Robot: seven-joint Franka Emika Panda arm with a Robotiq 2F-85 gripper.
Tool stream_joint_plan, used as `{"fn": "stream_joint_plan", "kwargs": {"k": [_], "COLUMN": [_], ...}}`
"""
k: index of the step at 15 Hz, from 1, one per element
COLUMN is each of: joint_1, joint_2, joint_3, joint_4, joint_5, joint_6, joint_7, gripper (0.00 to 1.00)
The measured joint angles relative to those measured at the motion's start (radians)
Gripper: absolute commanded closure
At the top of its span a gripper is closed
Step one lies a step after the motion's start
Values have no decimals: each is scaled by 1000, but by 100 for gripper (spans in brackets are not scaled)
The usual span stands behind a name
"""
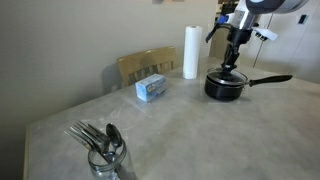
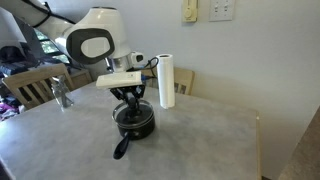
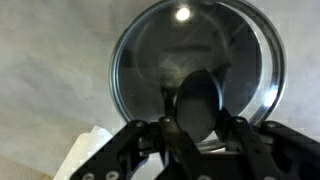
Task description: Cover the pot with the lid on the table
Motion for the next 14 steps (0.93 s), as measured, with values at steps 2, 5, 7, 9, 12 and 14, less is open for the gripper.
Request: {"fn": "stream_joint_plan", "kwargs": {"k": [2,5,7,9,12,14], "joint_1": [-1,-1,-1,0,2,2], "joint_2": [8,17,17,17,17,18], "joint_3": [-4,-6,-6,-6,-5,-4], "joint_4": [0,1,1,1,1,1], "joint_5": [-4,-14,-22,-36,-56,-67], "joint_6": [0,0,0,0,2,3], "joint_7": [0,0,0,0,-1,-4], "gripper": [86,86,86,86,86,86]}}
